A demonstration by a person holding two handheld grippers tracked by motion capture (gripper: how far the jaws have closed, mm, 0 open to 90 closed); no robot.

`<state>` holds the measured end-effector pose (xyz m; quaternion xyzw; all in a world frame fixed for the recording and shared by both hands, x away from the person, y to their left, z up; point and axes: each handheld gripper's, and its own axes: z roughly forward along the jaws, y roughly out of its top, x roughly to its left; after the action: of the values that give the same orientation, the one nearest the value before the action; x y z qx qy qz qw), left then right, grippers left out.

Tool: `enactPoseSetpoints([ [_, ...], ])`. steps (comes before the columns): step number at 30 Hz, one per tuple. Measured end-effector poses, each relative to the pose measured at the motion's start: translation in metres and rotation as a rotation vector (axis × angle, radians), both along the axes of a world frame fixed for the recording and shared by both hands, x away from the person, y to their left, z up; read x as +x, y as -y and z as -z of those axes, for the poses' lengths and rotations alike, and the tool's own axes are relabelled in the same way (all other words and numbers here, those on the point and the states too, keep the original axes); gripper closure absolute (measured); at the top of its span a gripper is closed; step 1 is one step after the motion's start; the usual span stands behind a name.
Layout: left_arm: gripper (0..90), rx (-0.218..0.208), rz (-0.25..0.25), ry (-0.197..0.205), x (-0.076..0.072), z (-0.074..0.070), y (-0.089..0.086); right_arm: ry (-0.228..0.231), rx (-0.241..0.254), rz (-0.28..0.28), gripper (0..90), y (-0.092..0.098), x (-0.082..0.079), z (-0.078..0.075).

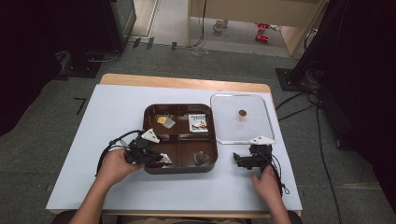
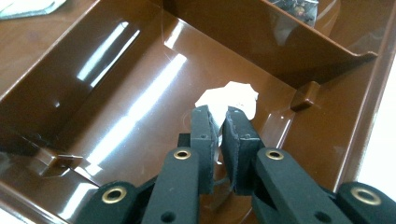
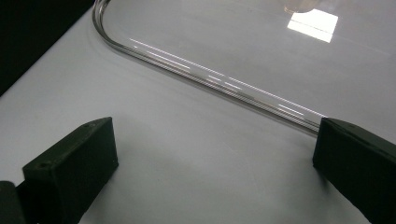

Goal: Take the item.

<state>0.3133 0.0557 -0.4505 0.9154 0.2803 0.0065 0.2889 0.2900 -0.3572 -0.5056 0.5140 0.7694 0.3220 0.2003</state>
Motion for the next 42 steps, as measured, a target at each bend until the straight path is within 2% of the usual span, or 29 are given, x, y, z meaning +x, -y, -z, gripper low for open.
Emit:
enactPoseSetpoints([
  [6, 85.3, 0.005, -0.007, -0.006, 0.000, -0.001, 0.000, 0.000, 0.000, 0.000, 0.0, 0.000, 0.000, 0.000],
  [26, 85.4, -0.080, -0.066, 0.026, 0.002, -0.017, -0.018, -0.001, 0.002, 0.002, 0.0, 0.000, 0.000, 0.000],
  [42, 85.4, -0.154, -0.132, 0.072, -0.001, -0.032, -0.043, -0.002, 0.003, 0.001, 0.0, 0.000, 0.000, 0.000],
])
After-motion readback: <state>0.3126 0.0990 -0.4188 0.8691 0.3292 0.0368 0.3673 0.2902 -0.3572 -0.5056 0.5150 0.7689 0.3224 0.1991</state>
